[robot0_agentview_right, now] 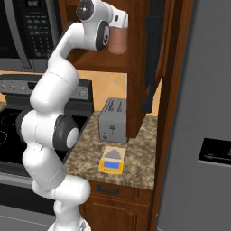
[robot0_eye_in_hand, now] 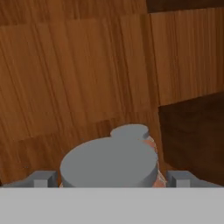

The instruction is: Pick the honey bottle and place it on the digital scale for weighing, and close the cabinet.

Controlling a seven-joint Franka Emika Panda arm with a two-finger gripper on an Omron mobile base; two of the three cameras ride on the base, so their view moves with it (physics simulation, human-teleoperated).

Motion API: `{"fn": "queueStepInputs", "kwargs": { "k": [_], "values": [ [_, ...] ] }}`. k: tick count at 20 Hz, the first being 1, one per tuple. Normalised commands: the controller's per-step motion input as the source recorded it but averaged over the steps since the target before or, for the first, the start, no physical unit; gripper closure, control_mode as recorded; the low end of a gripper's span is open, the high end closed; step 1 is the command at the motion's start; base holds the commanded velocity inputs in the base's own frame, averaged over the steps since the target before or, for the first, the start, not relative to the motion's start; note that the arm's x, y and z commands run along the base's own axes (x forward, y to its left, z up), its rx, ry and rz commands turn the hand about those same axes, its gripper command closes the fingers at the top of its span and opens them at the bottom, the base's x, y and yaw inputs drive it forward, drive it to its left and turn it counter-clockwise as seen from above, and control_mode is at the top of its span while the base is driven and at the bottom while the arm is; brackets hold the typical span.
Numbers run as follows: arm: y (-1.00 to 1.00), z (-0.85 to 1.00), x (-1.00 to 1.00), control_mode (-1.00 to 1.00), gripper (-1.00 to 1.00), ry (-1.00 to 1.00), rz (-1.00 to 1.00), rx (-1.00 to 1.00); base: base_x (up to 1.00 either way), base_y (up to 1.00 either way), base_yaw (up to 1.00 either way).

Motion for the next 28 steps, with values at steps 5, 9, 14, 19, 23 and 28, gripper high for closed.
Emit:
{"fn": "queueStepInputs", "kwargs": {
  "k": [5,9,14,19,23,28],
  "values": [
    [0.0,0.02,-0.63,-1.0,1.0,-0.17,0.0,0.01,0.0,0.0,0.0],
    [0.01,0.02,-0.93,-1.0,1.0,-0.11,0.0,0.0,0.0,0.0,0.0],
    [0.26,0.0,-0.94,-1.0,1.0,-0.03,0.0,0.0,0.0,0.0,0.0],
    [0.35,-0.3,-0.98,-1.0,1.0,0.09,0.0,-0.05,0.0,0.0,0.0],
    [0.05,-0.56,-0.85,-1.0,1.0,0.25,0.0,-0.08,0.0,0.0,0.0],
    [0.0,-0.94,-0.27,-1.0,1.0,0.28,0.0,-0.11,0.0,0.0,0.0]
  ]
}}
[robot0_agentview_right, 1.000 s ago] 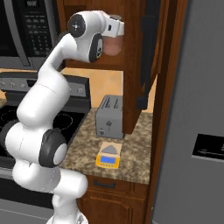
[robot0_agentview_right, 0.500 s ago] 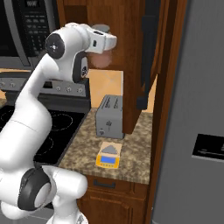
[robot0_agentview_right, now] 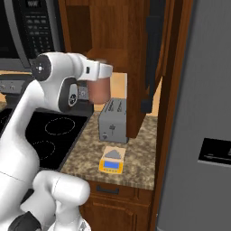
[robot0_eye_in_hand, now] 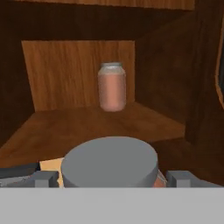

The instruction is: Pick the honey bottle and place it on the digital scale for weighing, and close the cabinet.

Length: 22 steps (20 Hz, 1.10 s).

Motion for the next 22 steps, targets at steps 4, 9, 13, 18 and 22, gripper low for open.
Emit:
{"fn": "queueStepInputs", "kwargs": {
  "k": [4,9,13,18,22],
  "values": [
    [0.0,-0.94,0.0,-1.0,1.0,0.17,0.01,-0.07,0.0,0.0,0.0],
    [-0.06,-0.78,0.0,-1.0,1.0,0.14,0.03,-0.01,0.0,0.0,0.0],
    [-0.18,-0.81,0.01,-1.0,1.0,0.17,0.09,0.0,0.0,0.0,0.0],
    [-0.26,-0.7,0.0,-1.0,1.0,0.01,0.07,0.0,0.0,0.0,0.0],
    [-0.21,-0.58,0.0,-1.0,1.0,-0.09,0.03,0.0,0.0,0.0,0.0]
  ]
}}
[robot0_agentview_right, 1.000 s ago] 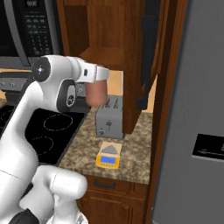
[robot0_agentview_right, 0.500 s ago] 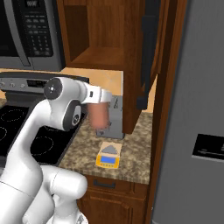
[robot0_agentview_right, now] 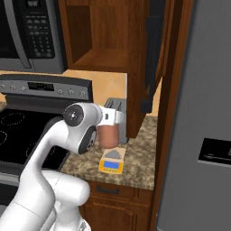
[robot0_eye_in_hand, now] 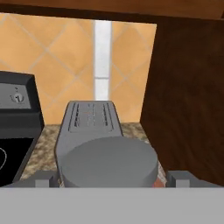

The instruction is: Pick the honey bottle and place it on the digital scale for weighing, and close the cabinet.

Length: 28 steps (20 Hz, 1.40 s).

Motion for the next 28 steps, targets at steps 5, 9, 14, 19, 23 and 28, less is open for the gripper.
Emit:
{"fn": "queueStepInputs", "kwargs": {
  "k": [5,9,14,19,23,28],
  "values": [
    [-0.04,-0.47,0.33,-1.0,1.0,-0.15,0.05,0.0,0.0,0.0,0.0],
    [-0.05,-0.24,0.21,-1.0,1.0,0.01,0.06,0.01,0.0,0.0,0.0],
    [-0.07,-0.16,0.02,-1.0,1.0,0.14,0.09,0.0,0.0,0.0,0.0],
    [-0.04,-0.07,-0.02,-1.0,1.0,0.01,0.16,0.01,0.0,0.0,0.0],
    [-0.06,-0.34,0.05,-1.0,1.0,-0.08,0.18,0.14,0.0,0.0,0.0],
    [-0.08,-0.24,0.14,-1.0,1.0,-0.09,0.12,0.06,0.0,0.0,0.0]
  ]
}}
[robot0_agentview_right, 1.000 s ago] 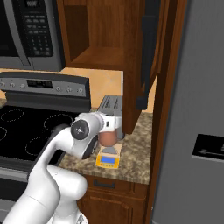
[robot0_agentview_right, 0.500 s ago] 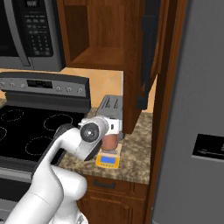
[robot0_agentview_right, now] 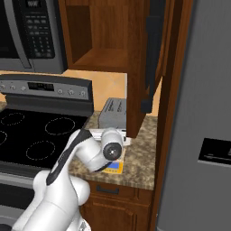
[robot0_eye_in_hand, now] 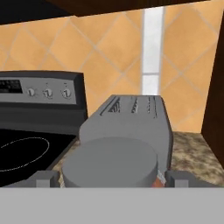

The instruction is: Pick the honey bottle and place it on the digital scale for weighing, and close the cabinet.

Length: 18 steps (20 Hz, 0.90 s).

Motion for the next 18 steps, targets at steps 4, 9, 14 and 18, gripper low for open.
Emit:
{"fn": "queueStepInputs", "kwargs": {
  "k": [4,9,14,18],
  "values": [
    [-0.01,-0.14,0.07,-1.0,1.0,-0.06,0.01,0.0,0.0,0.0,0.0],
    [-0.07,-0.22,0.03,-1.0,1.0,-0.01,0.01,0.0,0.0,0.0,0.0],
    [-0.09,-0.34,0.09,-1.0,1.0,0.0,0.04,0.0,0.0,0.0,0.0],
    [0.0,-0.53,0.02,-1.0,1.0,0.0,0.01,0.0,0.0,0.0,0.0]
  ]
}}
